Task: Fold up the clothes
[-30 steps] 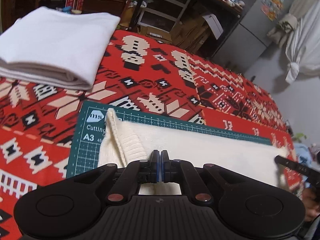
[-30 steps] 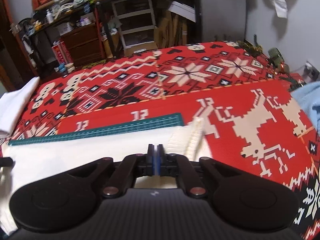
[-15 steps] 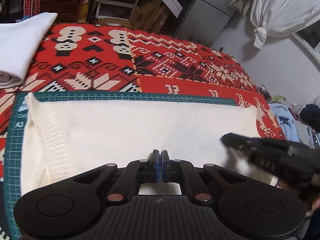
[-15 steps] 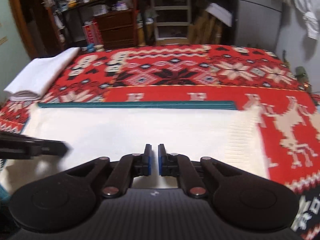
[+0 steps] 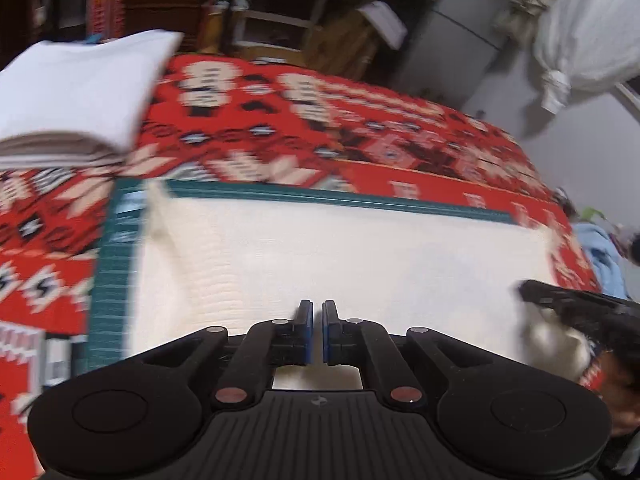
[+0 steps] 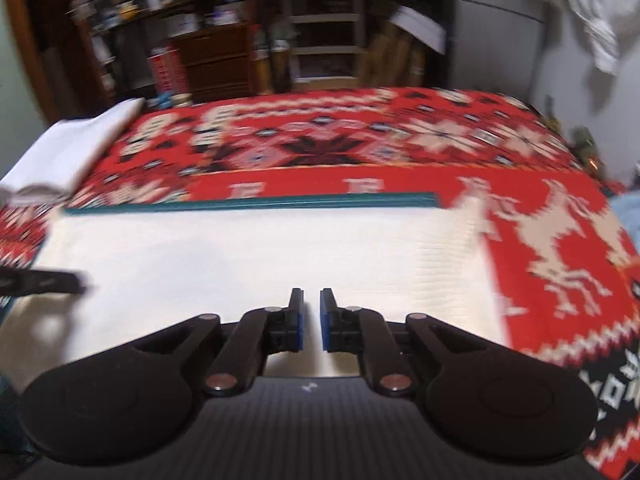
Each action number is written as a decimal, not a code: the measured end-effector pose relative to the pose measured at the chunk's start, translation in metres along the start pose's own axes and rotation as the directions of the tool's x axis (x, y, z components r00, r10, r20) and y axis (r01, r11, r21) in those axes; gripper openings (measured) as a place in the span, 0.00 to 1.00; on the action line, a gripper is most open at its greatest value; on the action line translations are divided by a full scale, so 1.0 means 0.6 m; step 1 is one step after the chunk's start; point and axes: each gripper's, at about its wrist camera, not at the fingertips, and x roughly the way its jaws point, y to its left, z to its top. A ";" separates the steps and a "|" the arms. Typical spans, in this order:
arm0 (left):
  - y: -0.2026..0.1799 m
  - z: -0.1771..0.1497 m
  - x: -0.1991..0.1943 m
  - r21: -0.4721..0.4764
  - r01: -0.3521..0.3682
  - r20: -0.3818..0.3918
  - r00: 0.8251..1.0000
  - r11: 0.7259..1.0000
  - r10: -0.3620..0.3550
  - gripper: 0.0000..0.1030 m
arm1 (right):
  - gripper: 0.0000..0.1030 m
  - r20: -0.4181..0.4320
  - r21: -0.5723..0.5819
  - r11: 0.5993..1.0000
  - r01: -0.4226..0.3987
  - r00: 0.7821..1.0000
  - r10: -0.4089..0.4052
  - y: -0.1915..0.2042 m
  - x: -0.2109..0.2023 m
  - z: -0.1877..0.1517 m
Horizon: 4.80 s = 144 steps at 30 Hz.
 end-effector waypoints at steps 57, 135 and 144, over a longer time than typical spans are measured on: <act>-0.035 -0.096 -0.033 0.066 0.082 -0.105 0.992 0.994 -0.075 0.04 | 0.01 -0.066 -0.165 0.970 -0.178 0.983 0.170 0.109 -0.013 -0.040; 0.005 -0.136 -0.053 -0.006 0.145 -0.069 0.987 0.989 -0.145 0.03 | 0.00 0.023 -0.020 0.998 0.051 0.998 -0.051 -0.061 -0.071 -0.087; 0.007 -0.137 -0.052 -0.006 0.147 -0.068 0.987 0.989 -0.147 0.03 | 0.00 0.026 0.017 0.998 0.061 0.998 -0.061 -0.082 -0.098 -0.103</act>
